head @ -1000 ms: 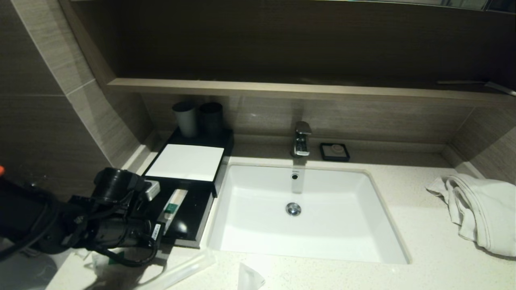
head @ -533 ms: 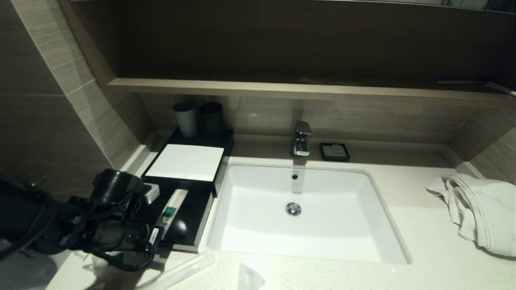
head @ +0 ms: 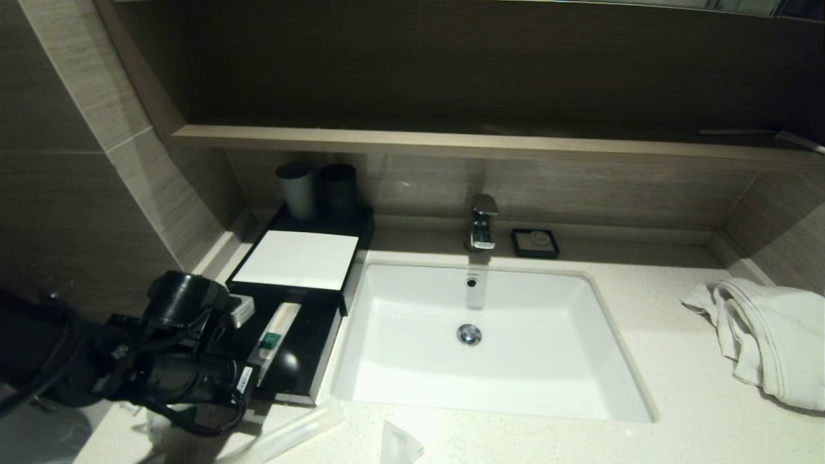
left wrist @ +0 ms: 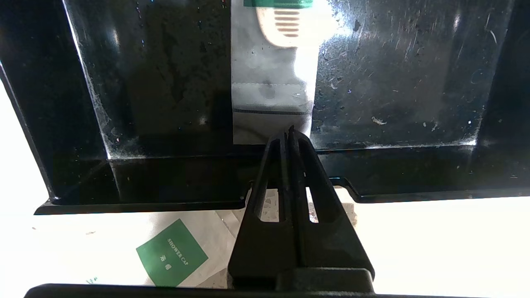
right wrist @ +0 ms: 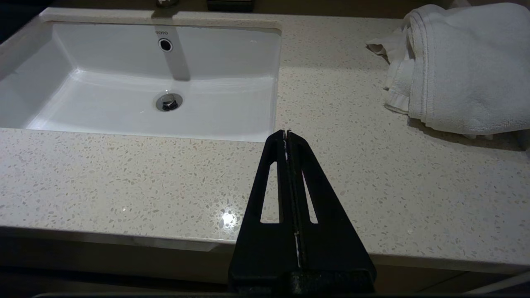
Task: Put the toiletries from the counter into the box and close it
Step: Open the drawer
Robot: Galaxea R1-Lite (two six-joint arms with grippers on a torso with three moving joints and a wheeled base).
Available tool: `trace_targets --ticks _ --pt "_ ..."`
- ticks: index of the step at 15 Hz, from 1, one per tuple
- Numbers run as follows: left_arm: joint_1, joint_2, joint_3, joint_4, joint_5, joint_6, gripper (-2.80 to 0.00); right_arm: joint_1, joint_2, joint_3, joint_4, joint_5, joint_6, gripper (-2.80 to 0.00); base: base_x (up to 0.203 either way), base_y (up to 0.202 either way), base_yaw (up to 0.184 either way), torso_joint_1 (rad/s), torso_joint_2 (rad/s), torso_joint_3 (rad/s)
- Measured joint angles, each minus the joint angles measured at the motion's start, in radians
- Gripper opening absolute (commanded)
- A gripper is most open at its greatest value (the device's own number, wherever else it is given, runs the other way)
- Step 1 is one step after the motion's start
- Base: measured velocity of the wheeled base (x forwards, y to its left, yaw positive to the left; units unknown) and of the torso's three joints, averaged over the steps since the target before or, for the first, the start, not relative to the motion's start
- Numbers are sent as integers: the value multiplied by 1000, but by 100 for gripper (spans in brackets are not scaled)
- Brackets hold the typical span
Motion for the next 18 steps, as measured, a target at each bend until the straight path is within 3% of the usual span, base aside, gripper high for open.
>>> trace_targets --ticks 5,11,14,18 --pt "2 -7 -26 -11 -3 -14 -280 0 0 0 0 0 0 -280 0 0 0 0 0 0" --pt "3 -82 -80 -14 3 -106 -280 0 0 0 0 0 0 -280 0 0 0 0 0 0" --pt "24 -163 -85 13 10 -102 -280 0 0 0 0 0 0 -280 0 0 0 0 0 0" --pt "106 -250 -115 135 11 -56 -280 0 0 0 0 0 0 -280 0 0 0 0 0 0"
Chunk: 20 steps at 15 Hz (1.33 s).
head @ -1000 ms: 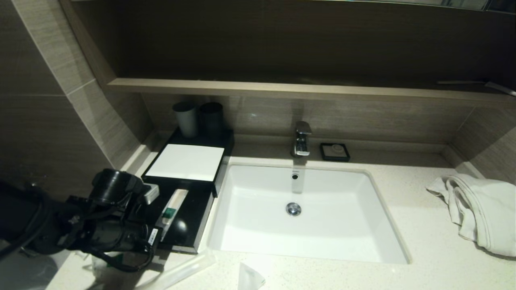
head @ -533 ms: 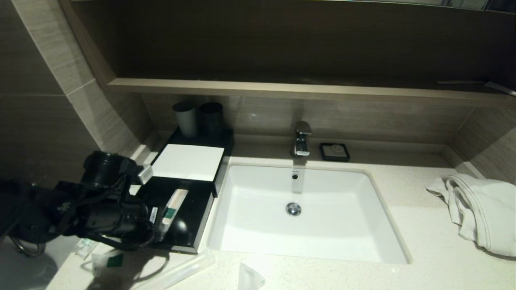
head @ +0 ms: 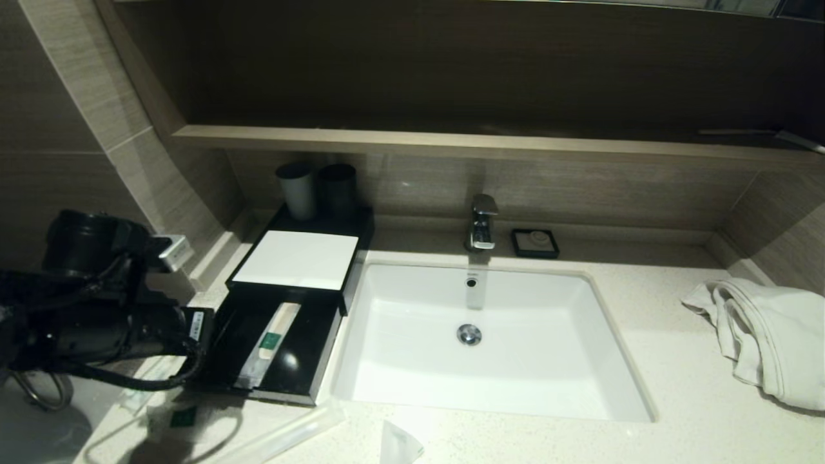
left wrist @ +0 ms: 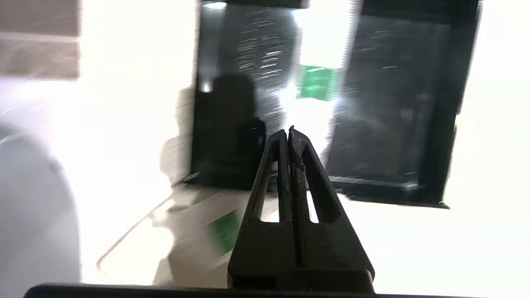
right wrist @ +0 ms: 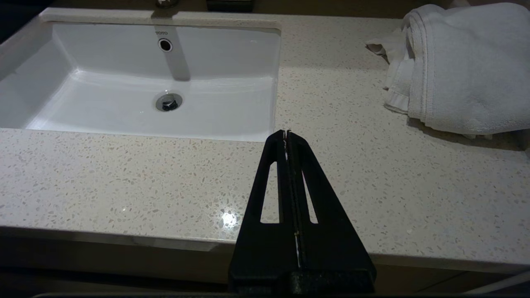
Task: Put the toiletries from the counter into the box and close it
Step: Open the drawer, then pick up the bathroom toiletry
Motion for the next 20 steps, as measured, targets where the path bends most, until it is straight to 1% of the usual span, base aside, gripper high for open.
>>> trace_targets --ticks 3,6,9,12,14,17,20 --pt "98 -36 -9 45 -1 65 -280 0 0 0 0 0 0 -280 0 0 0 0 0 0" --pt "182 -63 0 125 -12 144 -280 0 0 0 0 0 0 -280 0 0 0 0 0 0" --pt "258 -66 7 148 -38 222 -280 0 0 0 0 0 0 -280 0 0 0 0 0 0" --pt "351 -36 16 164 -52 347 -280 0 0 0 0 0 0 -280 0 0 0 0 0 0" --pt "406 3 15 163 -88 403 -280 0 0 0 0 0 0 -280 0 0 0 0 0 0" --pt "468 61 4 155 -127 478 -280 0 0 0 0 0 0 -280 0 0 0 0 0 0" --pt "501 106 -13 154 -160 528 -280 0 0 0 0 0 0 -280 0 0 0 0 0 0"
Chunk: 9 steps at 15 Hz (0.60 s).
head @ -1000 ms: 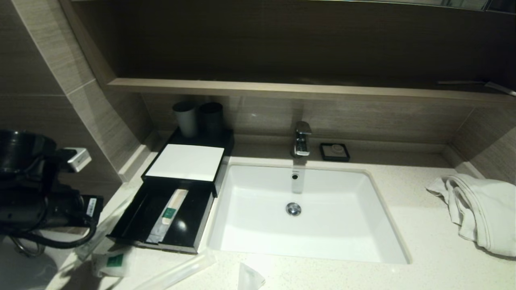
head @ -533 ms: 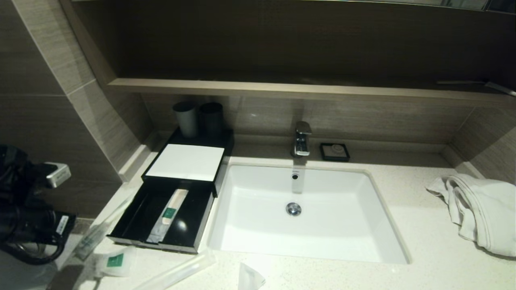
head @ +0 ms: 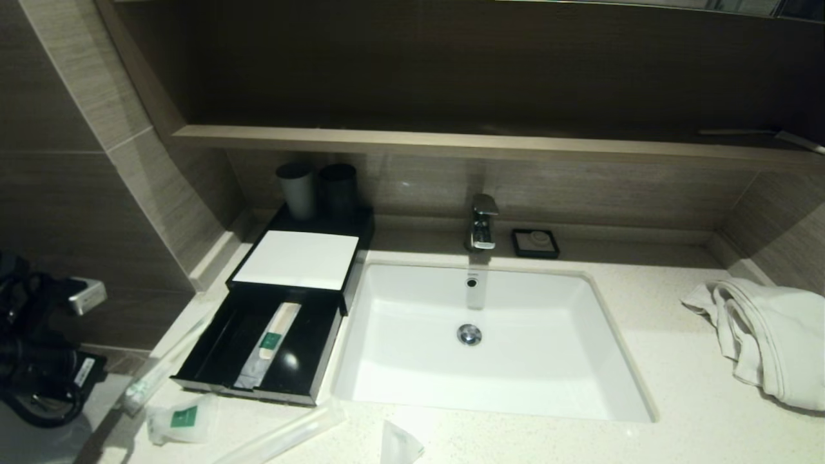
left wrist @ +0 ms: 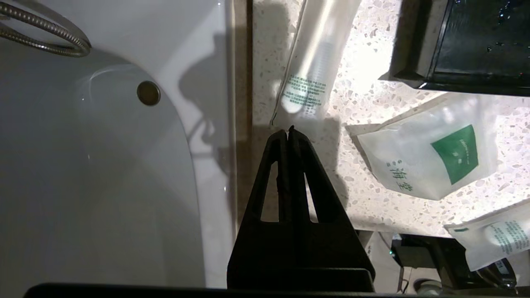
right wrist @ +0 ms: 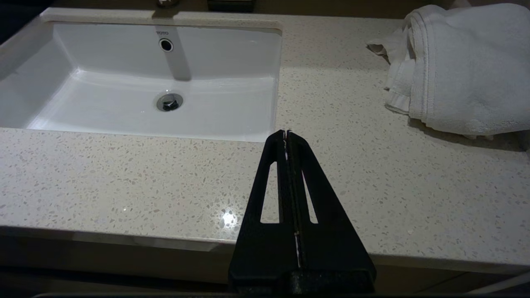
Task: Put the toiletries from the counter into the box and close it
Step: Pick up the bathroom toiletry
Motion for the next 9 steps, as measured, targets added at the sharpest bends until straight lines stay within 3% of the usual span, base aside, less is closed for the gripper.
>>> trace_targets --ticks 8,9 --pt "8 107 -58 5 -31 56 -280 0 0 0 0 0 0 -280 0 0 0 0 0 0" --pt "8 117 -60 5 -31 57 -41 0 0 0 0 0 0 -280 0 0 0 0 0 0"
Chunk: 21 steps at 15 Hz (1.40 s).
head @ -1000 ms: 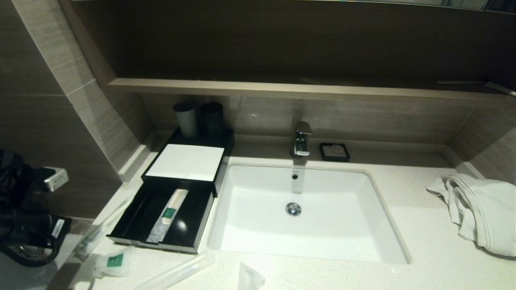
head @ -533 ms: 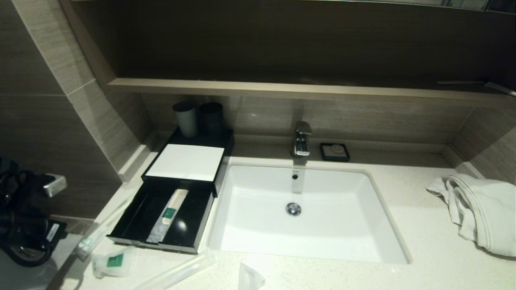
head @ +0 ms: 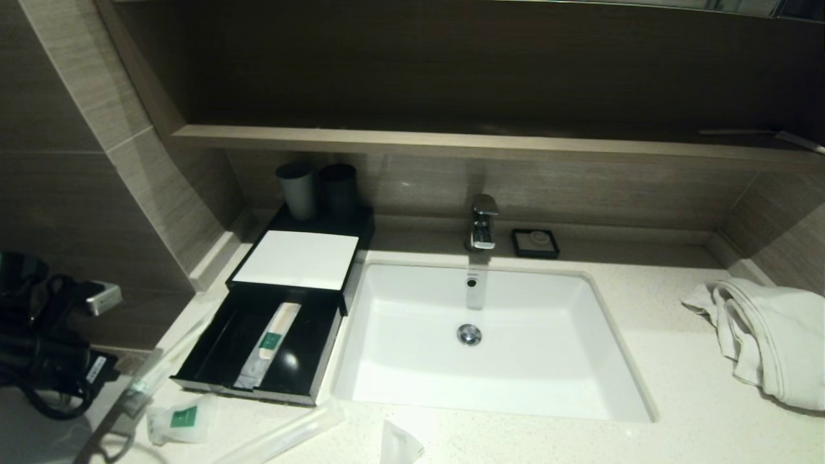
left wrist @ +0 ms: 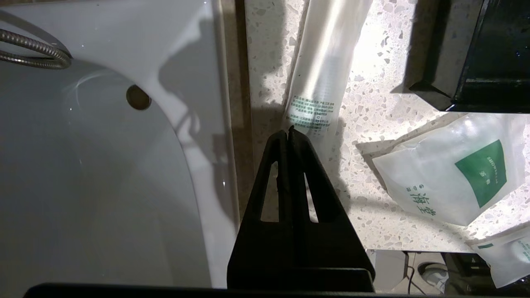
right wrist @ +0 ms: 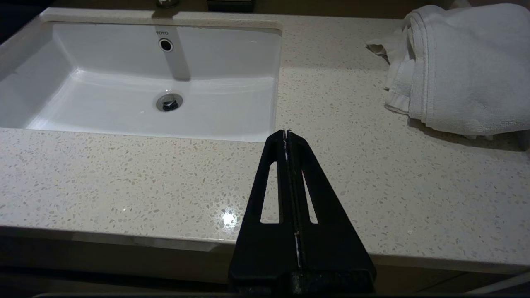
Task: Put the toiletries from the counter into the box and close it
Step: Pick up the bathroom toiletry
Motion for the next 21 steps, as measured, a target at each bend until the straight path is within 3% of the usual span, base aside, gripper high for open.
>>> trace_targets --ticks 1,21 --pt "0 7 0 0 0 0 0 0 0 0 0 0 0 -280 0 0 0 0 0 0" --pt "-30 88 0 1 -13 10 0 0 0 0 0 0 0 -280 0 0 0 0 0 0"
